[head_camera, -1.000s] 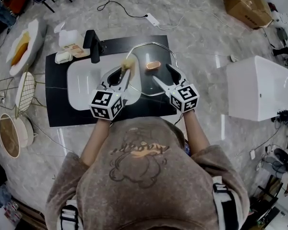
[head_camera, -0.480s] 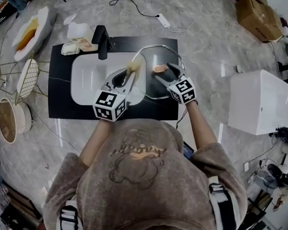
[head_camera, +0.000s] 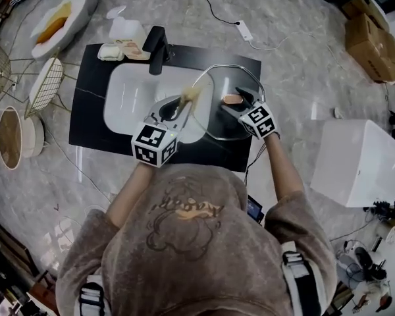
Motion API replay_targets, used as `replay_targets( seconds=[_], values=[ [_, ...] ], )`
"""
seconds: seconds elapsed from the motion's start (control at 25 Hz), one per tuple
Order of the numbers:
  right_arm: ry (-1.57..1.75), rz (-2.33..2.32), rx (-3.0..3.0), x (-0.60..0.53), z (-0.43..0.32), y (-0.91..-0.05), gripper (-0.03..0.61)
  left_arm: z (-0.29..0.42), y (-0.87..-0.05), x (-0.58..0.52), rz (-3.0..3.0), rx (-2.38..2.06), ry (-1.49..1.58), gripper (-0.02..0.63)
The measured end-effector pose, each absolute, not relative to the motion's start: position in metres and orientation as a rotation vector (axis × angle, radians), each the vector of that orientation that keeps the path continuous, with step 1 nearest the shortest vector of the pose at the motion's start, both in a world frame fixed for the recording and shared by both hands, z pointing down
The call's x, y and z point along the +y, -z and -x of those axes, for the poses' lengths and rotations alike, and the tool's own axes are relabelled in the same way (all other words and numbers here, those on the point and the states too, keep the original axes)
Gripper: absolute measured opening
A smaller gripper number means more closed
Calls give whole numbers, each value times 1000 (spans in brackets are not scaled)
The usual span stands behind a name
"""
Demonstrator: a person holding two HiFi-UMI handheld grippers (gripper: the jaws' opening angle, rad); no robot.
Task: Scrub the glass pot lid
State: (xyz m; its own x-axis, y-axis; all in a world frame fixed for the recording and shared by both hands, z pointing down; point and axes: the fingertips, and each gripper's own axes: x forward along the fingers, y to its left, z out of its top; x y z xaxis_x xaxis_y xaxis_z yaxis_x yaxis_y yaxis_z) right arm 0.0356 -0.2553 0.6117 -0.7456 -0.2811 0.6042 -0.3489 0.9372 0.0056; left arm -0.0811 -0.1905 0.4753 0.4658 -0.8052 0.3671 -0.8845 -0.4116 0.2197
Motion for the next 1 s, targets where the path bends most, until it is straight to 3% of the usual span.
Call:
replay_targets(
  seconds=[1.0],
  values=[
    [-62,-131,-2404,-253,-23,-633,256,96,-488,-195,-2276,-1446,-313,64]
  ],
)
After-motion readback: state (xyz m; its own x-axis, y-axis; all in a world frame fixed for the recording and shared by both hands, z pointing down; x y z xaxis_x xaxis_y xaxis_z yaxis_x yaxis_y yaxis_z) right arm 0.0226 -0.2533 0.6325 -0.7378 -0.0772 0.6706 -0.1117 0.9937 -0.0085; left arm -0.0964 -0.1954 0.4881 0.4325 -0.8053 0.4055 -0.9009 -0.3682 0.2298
